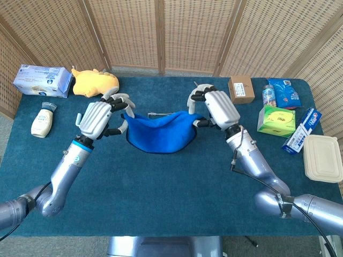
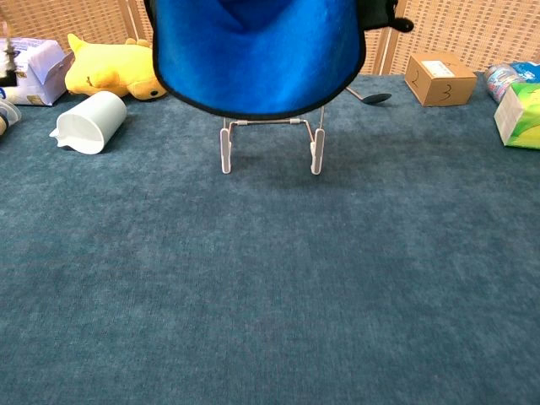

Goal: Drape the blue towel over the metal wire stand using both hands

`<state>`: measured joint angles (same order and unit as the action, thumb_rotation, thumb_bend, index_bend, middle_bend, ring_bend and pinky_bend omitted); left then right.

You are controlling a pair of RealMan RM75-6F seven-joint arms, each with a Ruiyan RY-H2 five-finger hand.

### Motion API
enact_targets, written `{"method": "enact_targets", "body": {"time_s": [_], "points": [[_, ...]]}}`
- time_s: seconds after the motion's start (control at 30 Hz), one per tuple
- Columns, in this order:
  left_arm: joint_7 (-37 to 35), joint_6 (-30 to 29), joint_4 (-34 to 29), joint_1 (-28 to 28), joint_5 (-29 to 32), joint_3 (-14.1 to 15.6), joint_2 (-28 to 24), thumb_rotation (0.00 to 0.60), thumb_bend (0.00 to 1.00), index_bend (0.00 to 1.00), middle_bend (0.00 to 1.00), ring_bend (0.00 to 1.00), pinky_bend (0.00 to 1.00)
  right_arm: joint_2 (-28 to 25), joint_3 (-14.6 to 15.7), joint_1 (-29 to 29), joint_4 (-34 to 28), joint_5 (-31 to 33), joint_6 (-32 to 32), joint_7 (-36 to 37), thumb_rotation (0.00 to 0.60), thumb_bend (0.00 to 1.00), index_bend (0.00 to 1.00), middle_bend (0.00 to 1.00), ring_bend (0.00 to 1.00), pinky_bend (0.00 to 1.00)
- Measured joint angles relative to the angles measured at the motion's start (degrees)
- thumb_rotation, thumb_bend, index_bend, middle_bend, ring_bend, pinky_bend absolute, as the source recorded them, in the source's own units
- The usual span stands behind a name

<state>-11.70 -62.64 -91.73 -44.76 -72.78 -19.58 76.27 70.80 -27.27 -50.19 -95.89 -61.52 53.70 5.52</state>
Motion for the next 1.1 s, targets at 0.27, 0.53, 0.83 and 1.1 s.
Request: {"method": "enact_targets", "body": {"time_s": [0.27,0.53,0.83,1.1], "points": [[0.10,2.08,4.66,-3.05,3.86,-2.95,2.75,0.600,0.58,0.79,0.40,0.25,0.07,0.23,-1.31,-3.12,4.34,3.39,-2.78,-0.57,0.600,0.41,1.00,0.50,0.31,0.23],[0.12,3.89,11.72,-6.17,6.18,-4.41,7.00,0.600,0.58,0.79,0.40,0.24,0.07,2.19,-1.53,-6.80,10.50,7.28,-5.92,-1.65,0.600,0.41,1.00,0.50,0.31,0.23],[-0.56,5.88,18.09,-8.12,8.07,-4.75,10.63,0.600,0.58,0.79,0.40,0.24,0.07,3.82,-0.54,-8.67,14.75,9.40,-7.78,-2.56,0.600,0.41,1.00,0.50,0.31,0.23],[-1.39,7.11,22.02,-9.24,8.37,-4.43,13.19,0.600,0.58,0.79,0.40,0.24,0.07,5.82,0.64,-9.68,17.87,10.03,-8.95,-2.70,0.600,0.41,1.00,0.50,0.31,0.23]]}}
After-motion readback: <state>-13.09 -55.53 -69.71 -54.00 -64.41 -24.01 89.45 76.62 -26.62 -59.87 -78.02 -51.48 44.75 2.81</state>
